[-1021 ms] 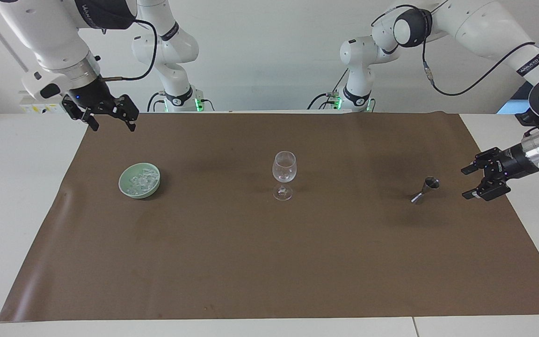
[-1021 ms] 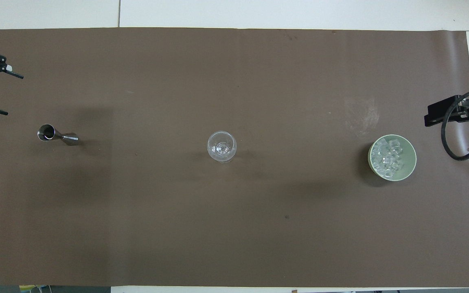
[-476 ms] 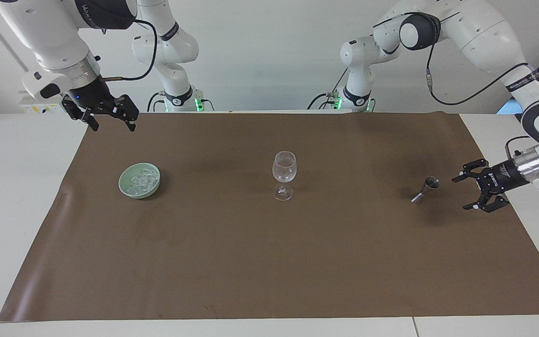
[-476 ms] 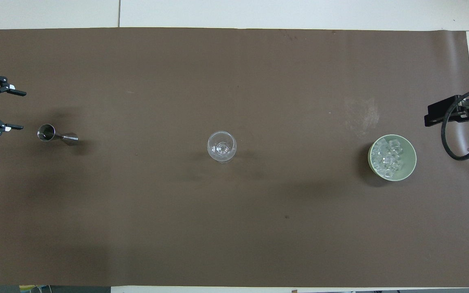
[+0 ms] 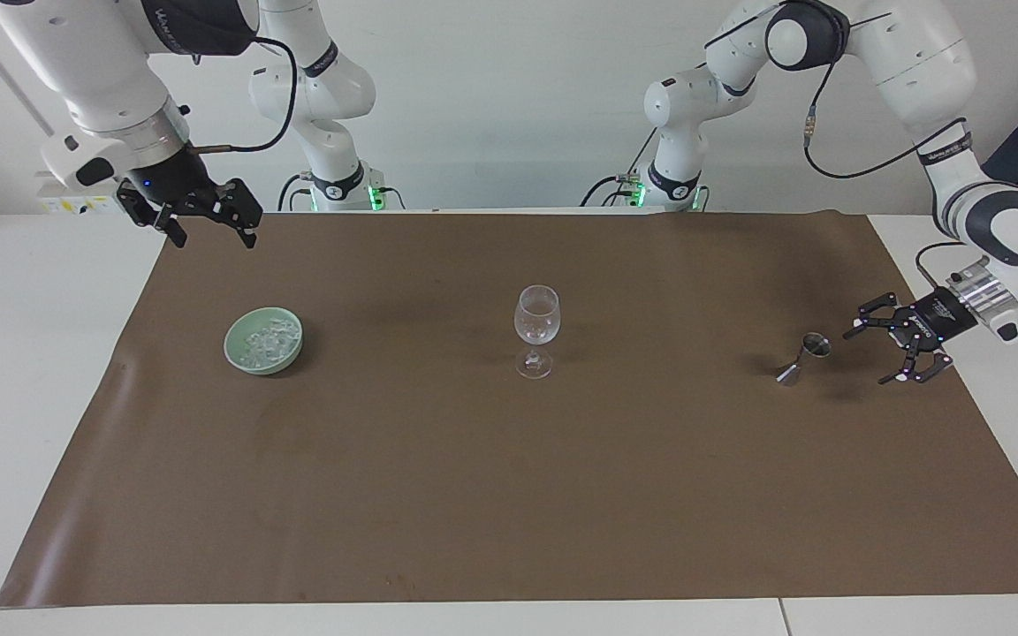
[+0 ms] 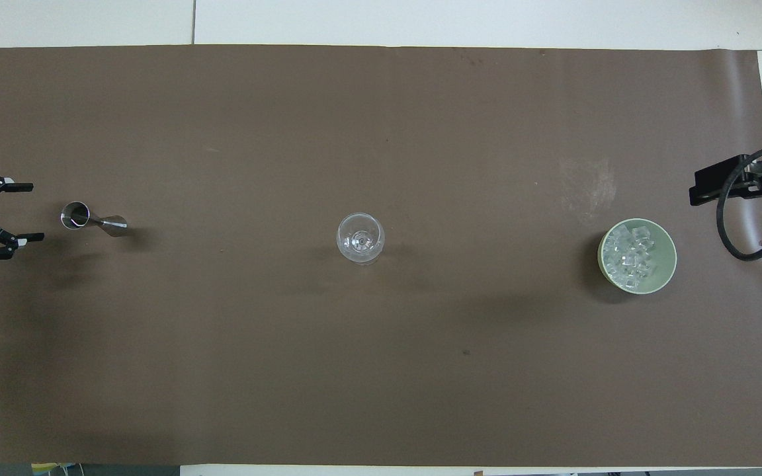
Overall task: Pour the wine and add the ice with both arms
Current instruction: 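Open the left gripper and lower it around the silver jigger, then close the left gripper on the jigger and lift it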
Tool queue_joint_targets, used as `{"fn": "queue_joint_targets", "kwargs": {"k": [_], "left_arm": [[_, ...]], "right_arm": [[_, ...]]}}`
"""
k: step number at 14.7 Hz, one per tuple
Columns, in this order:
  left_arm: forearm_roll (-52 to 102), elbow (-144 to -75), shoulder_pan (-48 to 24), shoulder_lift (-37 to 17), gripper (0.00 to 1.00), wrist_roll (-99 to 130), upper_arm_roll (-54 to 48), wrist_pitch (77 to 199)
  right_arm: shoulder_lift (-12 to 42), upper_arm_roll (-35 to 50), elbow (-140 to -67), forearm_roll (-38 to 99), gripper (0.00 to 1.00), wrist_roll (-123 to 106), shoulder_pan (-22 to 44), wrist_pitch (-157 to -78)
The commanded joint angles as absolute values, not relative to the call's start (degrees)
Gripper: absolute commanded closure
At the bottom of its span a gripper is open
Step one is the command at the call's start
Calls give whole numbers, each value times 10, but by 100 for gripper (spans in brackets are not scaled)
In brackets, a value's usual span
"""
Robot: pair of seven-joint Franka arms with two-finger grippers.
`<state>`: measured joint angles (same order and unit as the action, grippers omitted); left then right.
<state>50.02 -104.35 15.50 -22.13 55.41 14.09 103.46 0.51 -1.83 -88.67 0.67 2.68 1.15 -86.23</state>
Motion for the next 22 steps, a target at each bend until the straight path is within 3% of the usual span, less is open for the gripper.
{"fn": "queue_joint_targets", "kwargs": {"k": [1,9,12,19,20,21,22], "left_arm": [[558,-1149,149,-165,0,507,140,1089],[687,-1304,146,-110,0,391,135,1156],[781,-1316,98,-112,0,388,131,1213],[807,-1311,82,-117,0,388,131,1233],[807,-1311,81,-118,2,388,131,1234],[807,-1311,81,-118,11,386,131,1237],[807,-1311,81,-118,44,385,131,1240]], "right_arm": [[-6,-16,-903,6,0,10,6,-875],[-6,-15,-904,6,0,10,6,-875],[-6,-15,-904,6,0,10,6,-875],[-6,-15,-904,6,0,10,6,-875],[-6,-16,-904,6,0,10,6,-875],[-6,-15,-904,6,0,10,6,-875],[-6,-15,-904,6,0,10,6,-875]]}}
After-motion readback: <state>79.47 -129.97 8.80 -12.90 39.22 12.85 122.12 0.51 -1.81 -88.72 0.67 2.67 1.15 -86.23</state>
